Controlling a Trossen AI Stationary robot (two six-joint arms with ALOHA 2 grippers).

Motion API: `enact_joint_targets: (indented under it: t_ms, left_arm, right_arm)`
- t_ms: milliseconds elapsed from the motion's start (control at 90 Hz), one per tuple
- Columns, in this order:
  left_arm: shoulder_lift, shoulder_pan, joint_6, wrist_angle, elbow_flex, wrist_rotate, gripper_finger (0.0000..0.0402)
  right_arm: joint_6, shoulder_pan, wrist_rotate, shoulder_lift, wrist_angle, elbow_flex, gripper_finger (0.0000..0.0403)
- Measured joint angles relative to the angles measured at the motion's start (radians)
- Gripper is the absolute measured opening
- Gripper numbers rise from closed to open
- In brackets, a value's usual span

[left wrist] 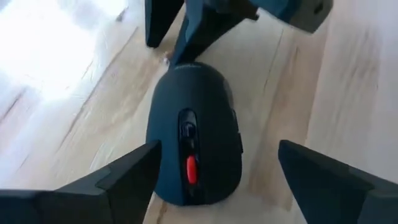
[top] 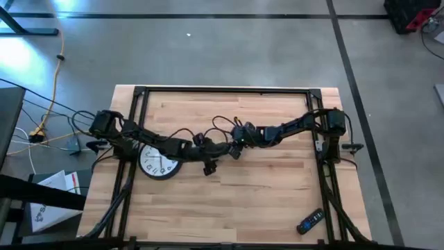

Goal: Insert battery
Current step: Insert the black battery into the black computer mouse

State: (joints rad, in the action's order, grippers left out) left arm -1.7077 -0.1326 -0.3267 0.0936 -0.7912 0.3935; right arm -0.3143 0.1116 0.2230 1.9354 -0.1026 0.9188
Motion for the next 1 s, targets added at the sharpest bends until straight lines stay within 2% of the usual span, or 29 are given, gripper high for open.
enact_joint_targets:
  t_ms: [178, 522, 778, 1000]
  left_arm:
    - [0.000, 0.037, 0.049, 0.228, 0.094, -0.065, 0.0317]
    - [-0.070, 0.042, 0.088, 0.538, 0.210, -0.051, 0.0317]
    - [-0.190, 0.071, 0.074, 0.645, 0.210, -0.044, 0.0317]
    - [-0.229, 0.071, 0.083, 0.697, 0.209, -0.056, 0.0317]
  right_arm:
    - [0.005, 0.000, -0.002, 0.000, -0.010, -0.001, 0.0171]
    - [0.009, 0.000, -0.007, 0.001, -0.030, -0.001, 0.0175]
    - [0.005, 0.000, -0.010, 0.001, -0.035, -0.001, 0.0175]
    - [0.002, 0.000, -0.014, 0.001, -0.035, -0.001, 0.0175]
